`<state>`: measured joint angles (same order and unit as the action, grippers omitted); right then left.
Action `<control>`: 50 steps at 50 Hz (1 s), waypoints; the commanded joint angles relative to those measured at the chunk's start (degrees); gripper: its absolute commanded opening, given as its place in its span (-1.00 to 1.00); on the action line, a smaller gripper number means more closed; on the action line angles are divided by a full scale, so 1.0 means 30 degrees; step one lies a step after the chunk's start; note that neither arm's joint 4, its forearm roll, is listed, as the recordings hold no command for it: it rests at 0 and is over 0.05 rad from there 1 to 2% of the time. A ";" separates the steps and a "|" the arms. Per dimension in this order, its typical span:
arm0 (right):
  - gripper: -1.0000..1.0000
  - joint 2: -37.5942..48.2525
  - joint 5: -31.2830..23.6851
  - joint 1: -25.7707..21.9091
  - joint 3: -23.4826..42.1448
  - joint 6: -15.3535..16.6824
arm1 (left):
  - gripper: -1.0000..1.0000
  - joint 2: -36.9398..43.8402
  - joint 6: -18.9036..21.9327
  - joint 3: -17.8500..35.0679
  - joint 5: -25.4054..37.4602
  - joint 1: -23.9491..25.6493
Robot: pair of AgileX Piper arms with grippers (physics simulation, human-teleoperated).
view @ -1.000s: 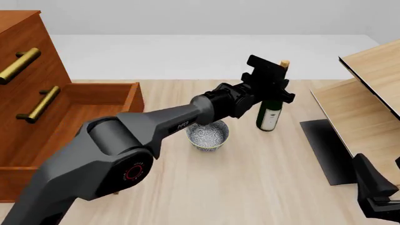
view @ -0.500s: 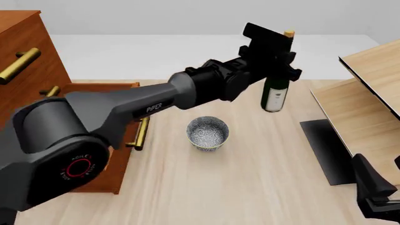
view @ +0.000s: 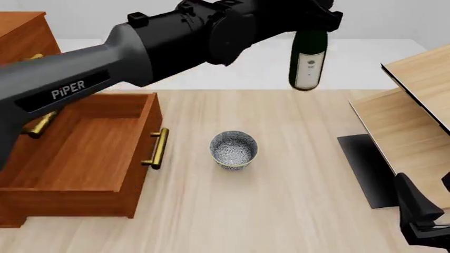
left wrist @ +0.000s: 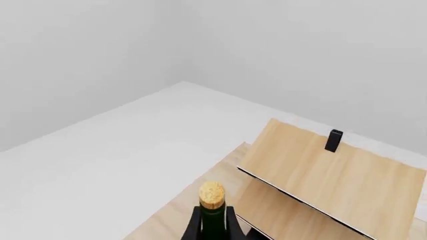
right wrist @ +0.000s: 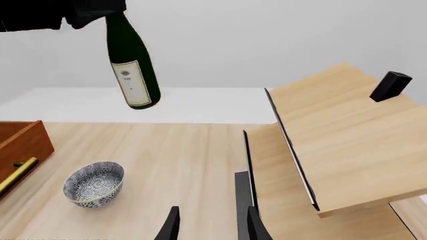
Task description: Put the wine bottle in the bottom drawer of the cabinet.
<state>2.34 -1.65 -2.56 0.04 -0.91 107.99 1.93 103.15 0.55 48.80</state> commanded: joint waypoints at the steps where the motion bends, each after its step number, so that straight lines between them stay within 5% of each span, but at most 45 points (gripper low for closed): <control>1: 1.00 0.0137 0.0044 -0.0076 -0.0001 0.0177 | -1.00 -0.3325 0.0645 -0.0724 0.1395 -0.0320; 22: 1.00 0.0248 0.0057 -0.0102 0.0000 0.0602 | -1.00 -0.9595 0.0807 -0.5810 0.1448 -0.1422; 50: 1.00 0.0134 -0.0117 -0.0502 0.0003 0.0801 | -1.00 -1.5657 0.0125 -0.8229 0.4932 -0.4846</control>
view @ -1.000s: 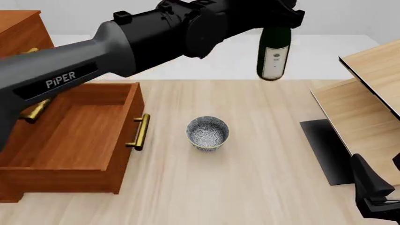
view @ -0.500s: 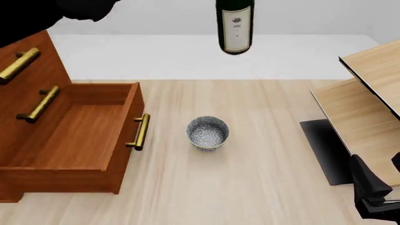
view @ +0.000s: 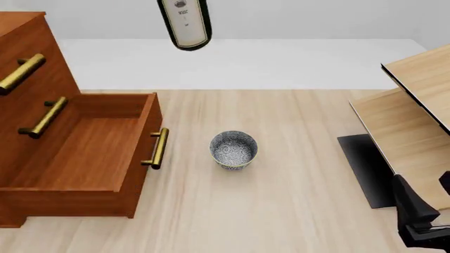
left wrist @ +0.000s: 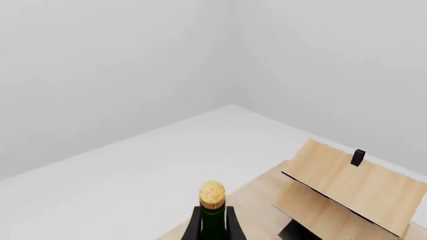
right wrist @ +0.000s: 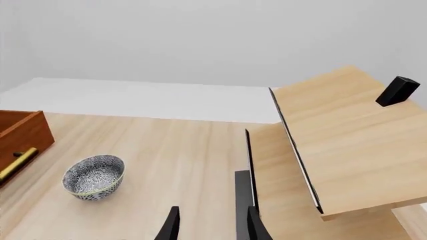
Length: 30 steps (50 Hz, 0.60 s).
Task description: Put the wine bottle in the bottom drawer of the cabinet.
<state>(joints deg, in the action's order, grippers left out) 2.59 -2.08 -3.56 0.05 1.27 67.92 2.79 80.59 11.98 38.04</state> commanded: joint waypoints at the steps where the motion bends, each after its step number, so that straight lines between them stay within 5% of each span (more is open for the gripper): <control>1: 1.00 0.0126 0.0101 -0.0163 0.0001 0.0087 | -1.00 -0.2454 -0.0068 -0.0708 0.1282 -0.1143; 14: 1.00 -0.0020 -0.0085 -0.0291 0.0001 0.0187 | -1.00 -0.4604 -0.0260 -0.2246 0.2537 -0.2841; 30: 1.00 0.0313 0.0208 -0.0382 0.0002 0.0164 | -1.00 -0.5880 -0.0252 -0.1720 0.5255 -0.4251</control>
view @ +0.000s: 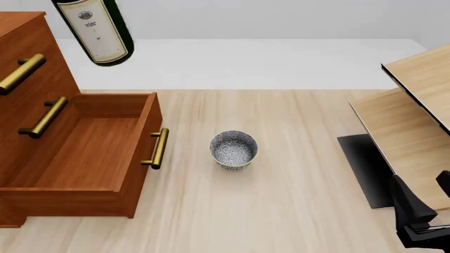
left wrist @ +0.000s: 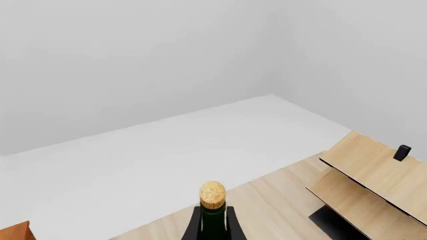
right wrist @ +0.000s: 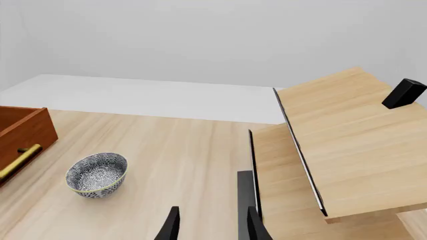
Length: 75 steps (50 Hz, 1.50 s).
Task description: Put the wine bottle in the bottom drawer of the cabinet.
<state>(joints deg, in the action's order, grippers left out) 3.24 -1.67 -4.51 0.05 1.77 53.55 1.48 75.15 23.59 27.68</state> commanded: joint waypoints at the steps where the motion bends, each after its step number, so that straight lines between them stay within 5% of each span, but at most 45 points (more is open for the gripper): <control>1: 1.00 0.0120 0.0097 -0.0069 0.0001 0.0004 | -1.00 -0.1205 0.0141 0.0122 0.1508 -0.0881; 14: 1.00 -0.0104 -0.0155 -0.0267 0.0002 -0.0047 | -1.00 -0.2133 0.0143 -0.0474 0.2349 -0.1720; 55: 1.00 -0.0142 -0.0186 -0.0222 0.0001 -0.0190 | -1.00 -0.4649 -0.0273 -0.6215 0.0915 -0.2842; 75: 1.00 -0.0243 -0.0293 -0.0188 0.0001 -0.0200 | -1.00 -0.4978 -0.0294 -0.7078 0.0704 -0.3305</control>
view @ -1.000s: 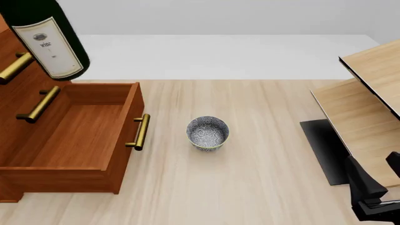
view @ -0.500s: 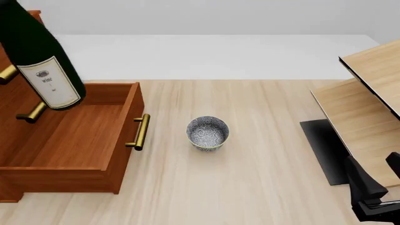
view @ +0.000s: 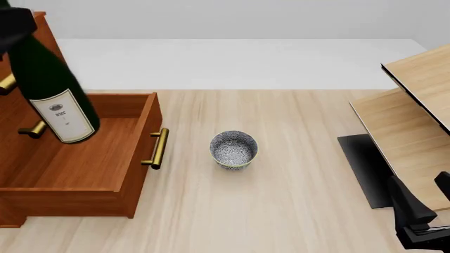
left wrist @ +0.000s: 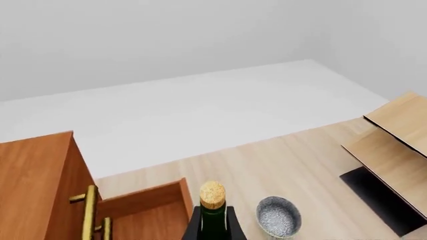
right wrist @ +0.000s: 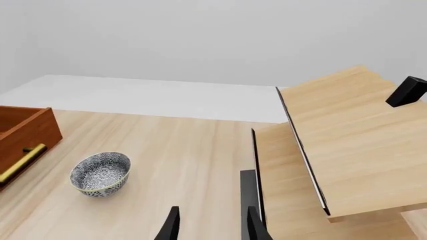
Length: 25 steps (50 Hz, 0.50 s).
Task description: Put the wine bottle in the bottom drawer of the cabinet.
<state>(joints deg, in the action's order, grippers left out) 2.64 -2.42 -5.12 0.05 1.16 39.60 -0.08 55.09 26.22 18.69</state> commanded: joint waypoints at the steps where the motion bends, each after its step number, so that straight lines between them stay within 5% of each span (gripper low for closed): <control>1: 1.00 -0.0028 -0.0026 0.0013 0.0000 0.0002 | -1.00 -0.0327 0.0222 -0.0412 -0.0177 -0.0279; 25: 1.00 0.0018 0.0008 0.0027 0.0000 0.0016 | -1.00 -0.0735 0.0142 -0.1205 -0.0271 -0.0334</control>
<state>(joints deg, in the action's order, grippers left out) 2.66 -2.43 -5.05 0.05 1.21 37.86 0.61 51.73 26.61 17.75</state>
